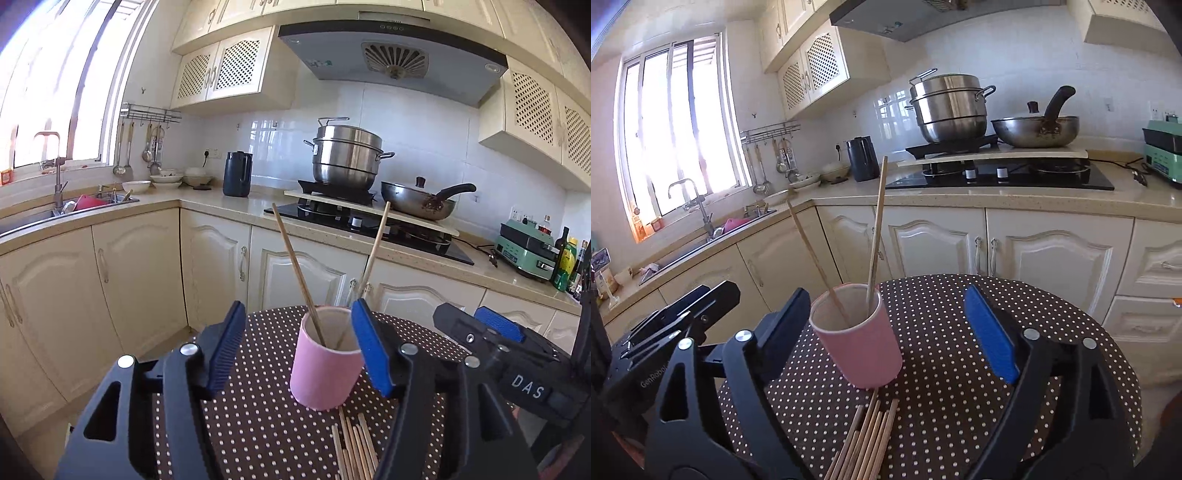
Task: Organize utensils
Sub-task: 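Withdraw both tools from the cup back over the chopstick bundle, then close the left tool on a chopstick while the right tool grasps another chopstick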
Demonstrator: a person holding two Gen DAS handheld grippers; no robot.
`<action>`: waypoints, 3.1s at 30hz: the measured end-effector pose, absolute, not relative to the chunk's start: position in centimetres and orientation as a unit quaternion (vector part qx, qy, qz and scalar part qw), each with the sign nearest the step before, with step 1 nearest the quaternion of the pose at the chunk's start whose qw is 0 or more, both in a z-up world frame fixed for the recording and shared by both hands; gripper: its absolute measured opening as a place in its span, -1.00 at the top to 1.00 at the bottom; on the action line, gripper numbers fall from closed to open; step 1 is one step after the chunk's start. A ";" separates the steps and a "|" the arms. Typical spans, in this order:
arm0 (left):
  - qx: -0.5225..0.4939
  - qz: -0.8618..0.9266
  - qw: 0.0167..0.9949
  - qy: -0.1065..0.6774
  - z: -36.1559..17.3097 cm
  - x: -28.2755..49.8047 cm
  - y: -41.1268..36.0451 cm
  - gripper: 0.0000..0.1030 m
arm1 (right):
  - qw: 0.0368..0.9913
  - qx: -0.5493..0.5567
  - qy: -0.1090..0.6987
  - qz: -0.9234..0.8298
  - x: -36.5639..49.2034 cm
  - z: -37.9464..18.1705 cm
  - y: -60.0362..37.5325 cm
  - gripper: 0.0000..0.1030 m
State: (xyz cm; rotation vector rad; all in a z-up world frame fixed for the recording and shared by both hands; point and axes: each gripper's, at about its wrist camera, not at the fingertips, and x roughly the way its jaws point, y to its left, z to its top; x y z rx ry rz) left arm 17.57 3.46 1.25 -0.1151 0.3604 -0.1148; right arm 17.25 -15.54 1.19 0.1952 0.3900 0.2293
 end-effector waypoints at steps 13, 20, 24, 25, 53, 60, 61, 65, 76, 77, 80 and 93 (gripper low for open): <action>-0.050 -0.054 0.972 0.222 -1.4 13.7 3.0 -0.25 | 0.967 0.041 0.233 0.089 11.8 -0.8 -14.2 -0.81; -0.057 -0.058 0.957 0.277 -4.4 12.6 3.5 -0.26 | 0.947 0.052 0.308 0.074 11.9 -4.8 -14.3 -0.82; -0.059 -0.056 0.950 0.303 -6.2 12.1 4.0 -0.26 | 0.936 0.051 0.345 0.054 12.3 -7.0 -14.4 -0.82; -0.062 -0.059 0.947 0.309 -6.5 12.0 4.2 -0.26 | 0.933 0.050 0.353 0.050 12.4 -7.4 -14.4 -0.82; -0.008 -0.084 0.890 0.448 -12.5 10.0 0.7 -0.26 | 0.893 0.073 0.444 0.019 8.4 -11.8 -15.8 -0.82; 0.011 -0.071 0.891 0.449 -12.5 10.9 -0.2 -0.26 | 0.893 0.079 0.443 0.002 7.8 -11.4 -16.3 -0.82; 0.011 -0.070 0.890 0.450 -12.5 11.1 -0.3 -0.26 | 0.893 0.082 0.443 0.004 7.8 -11.3 -16.3 -0.82; 0.012 -0.067 0.887 0.457 -12.4 11.9 -0.4 -0.26 | 0.893 0.080 0.443 0.003 7.6 -11.1 -16.2 -0.82; 0.040 -0.048 0.875 0.481 -12.5 13.9 -2.6 -0.18 | 0.890 0.097 0.445 -0.012 7.5 -11.3 -17.4 -0.82; 0.039 -0.045 0.877 0.477 -12.4 13.8 -2.6 0.00 | 0.891 0.099 0.444 -0.011 7.4 -11.3 -17.5 -0.82; 0.021 -0.028 0.879 0.476 -12.2 14.2 -1.7 0.86 | 0.891 0.104 0.441 -0.010 7.5 -11.2 -17.7 -0.81; -0.024 -0.047 0.886 0.461 -12.4 17.1 0.8 0.88 | 0.901 0.034 0.432 0.013 10.5 -10.8 -14.5 -0.81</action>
